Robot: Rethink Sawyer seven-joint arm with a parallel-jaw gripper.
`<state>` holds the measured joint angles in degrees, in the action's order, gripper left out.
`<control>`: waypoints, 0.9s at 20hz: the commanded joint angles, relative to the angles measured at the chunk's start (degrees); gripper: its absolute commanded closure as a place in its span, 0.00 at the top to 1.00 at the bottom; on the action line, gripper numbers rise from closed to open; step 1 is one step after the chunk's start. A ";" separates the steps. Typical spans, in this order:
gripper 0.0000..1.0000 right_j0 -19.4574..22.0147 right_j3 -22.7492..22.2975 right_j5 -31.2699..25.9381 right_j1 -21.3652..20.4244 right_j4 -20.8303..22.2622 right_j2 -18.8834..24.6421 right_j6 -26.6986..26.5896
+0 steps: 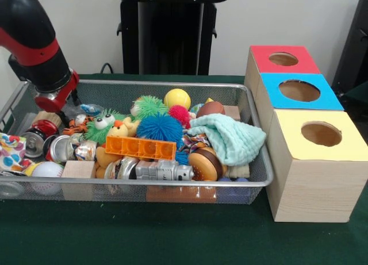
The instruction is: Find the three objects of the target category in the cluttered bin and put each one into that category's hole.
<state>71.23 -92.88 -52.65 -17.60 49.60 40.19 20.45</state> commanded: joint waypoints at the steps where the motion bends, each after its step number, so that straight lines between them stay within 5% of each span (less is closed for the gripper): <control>1: 1.00 1.11 4.41 1.94 7.66 3.05 -3.15 -9.25; 13: 1.00 -0.57 2.51 1.87 4.46 1.29 -3.09 -4.12; 18: 1.00 -0.71 -3.08 -4.86 -3.64 -4.64 -0.47 -3.16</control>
<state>72.08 -93.33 -52.58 -17.83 47.52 40.24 20.44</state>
